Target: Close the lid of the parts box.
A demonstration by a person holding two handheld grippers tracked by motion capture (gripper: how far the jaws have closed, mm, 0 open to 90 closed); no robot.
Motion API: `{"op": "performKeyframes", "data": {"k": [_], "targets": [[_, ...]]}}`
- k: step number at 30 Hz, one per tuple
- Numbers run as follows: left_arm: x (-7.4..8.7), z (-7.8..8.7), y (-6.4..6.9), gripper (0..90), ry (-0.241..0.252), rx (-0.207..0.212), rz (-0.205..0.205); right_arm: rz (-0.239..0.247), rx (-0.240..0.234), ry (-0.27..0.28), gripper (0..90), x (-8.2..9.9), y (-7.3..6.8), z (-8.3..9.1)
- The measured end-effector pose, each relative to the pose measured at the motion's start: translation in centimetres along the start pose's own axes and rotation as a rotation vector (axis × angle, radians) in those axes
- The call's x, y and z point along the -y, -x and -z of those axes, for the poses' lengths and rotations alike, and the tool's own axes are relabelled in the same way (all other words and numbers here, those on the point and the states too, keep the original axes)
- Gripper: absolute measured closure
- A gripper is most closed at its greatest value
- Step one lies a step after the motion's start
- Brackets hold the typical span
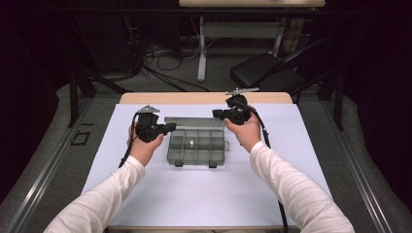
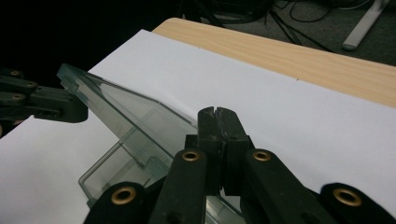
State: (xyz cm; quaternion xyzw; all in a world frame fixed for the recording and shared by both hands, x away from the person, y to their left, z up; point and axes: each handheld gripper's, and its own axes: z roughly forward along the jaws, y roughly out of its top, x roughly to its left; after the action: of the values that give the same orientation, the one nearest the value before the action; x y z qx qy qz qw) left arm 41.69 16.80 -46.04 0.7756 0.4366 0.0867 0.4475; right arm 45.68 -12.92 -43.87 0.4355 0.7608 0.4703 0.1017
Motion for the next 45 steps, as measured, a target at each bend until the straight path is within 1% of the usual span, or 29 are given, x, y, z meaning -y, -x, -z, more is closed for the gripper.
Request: {"op": "performKeyframes", "data": {"k": [5,9,11,12,13,15,18,22,23,24,26,28,30,31,34,36,38,39,42,43,45], "targets": [[1.3,0.0,0.1,90.0,0.01,0.018,0.013,-0.004,-0.028,-0.013,89.9,1.2,-0.2,0.2],[2.4,0.0,0.2,90.0,0.02,0.032,0.011,-0.007,-0.055,-0.012,89.8,2.1,-0.6,0.6],[3.0,-0.1,0.3,90.0,0.017,0.044,0.019,-0.007,-0.07,-0.011,89.8,2.6,-0.8,0.7],[3.3,-0.1,0.3,90.0,0.016,0.043,0.023,-0.009,-0.074,-0.009,89.7,2.8,-0.9,0.7],[3.6,-0.1,0.4,90.0,0.014,0.043,0.022,-0.01,-0.08,-0.015,89.6,3.1,-1.0,0.8],[4.3,-0.2,0.5,90.0,0.025,0.036,0.012,-0.005,-0.08,-0.013,89.5,3.6,-1.1,0.9],[5.3,-0.2,0.6,90.0,0.039,0.047,0.021,-0.013,-0.088,-0.015,89.5,4.5,-1.2,0.9],[6.3,-0.2,0.9,90.0,0.052,0.03,-0.005,-0.049,-0.114,-0.014,89.0,5.4,-1.1,1.1],[6.5,-0.2,1.0,90.0,0.056,0.032,-0.009,-0.049,-0.108,-0.011,89.0,5.7,-1.1,1.2],[6.7,-0.1,1.0,90.0,0.06,0.028,-0.013,-0.046,-0.103,-0.004,89.1,6.0,-1.2,1.2],[7.0,-0.1,1.1,90.0,0.067,0.028,-0.02,-0.02,-0.085,-0.004,89.0,6.5,-1.4,1.2],[7.4,-0.2,1.1,90.0,0.067,0.021,-0.029,-0.019,-0.086,0.005,89.1,7.0,-1.6,1.4],[7.7,-0.3,1.2,90.0,0.058,0.019,-0.026,-0.011,-0.09,0.013,89.1,7.4,-1.9,1.5],[7.8,-0.3,1.1,90.0,0.055,0.027,-0.027,0.0,-0.088,0.012,89.0,7.5,-2.0,1.5],[8.1,-0.3,1.2,90.0,0.057,0.019,-0.03,0.029,-0.077,0.013,89.0,8.1,-2.5,1.7],[8.3,-0.3,1.3,90.0,0.051,0.02,-0.031,0.037,-0.074,0.027,88.8,8.5,-2.8,1.8],[8.5,-0.4,1.3,90.0,0.045,0.021,-0.03,0.025,-0.08,0.03,88.8,8.8,-2.9,1.8],[8.6,-0.4,1.3,90.0,0.042,0.021,-0.03,0.007,-0.093,0.037,88.7,9.1,-3.0,1.8],[8.9,-0.4,1.4,90.0,0.031,0.019,-0.029,-0.026,-0.11,0.058,88.6,9.6,-2.8,1.7],[9.0,-0.5,1.5,90.0,0.037,0.017,-0.032,-0.034,-0.11,0.058,88.5,9.7,-2.8,1.7],[9.2,-0.4,1.6,90.0,0.033,0.018,-0.04,-0.04,-0.107,0.055,88.5,9.9,-2.6,1.7]]}}
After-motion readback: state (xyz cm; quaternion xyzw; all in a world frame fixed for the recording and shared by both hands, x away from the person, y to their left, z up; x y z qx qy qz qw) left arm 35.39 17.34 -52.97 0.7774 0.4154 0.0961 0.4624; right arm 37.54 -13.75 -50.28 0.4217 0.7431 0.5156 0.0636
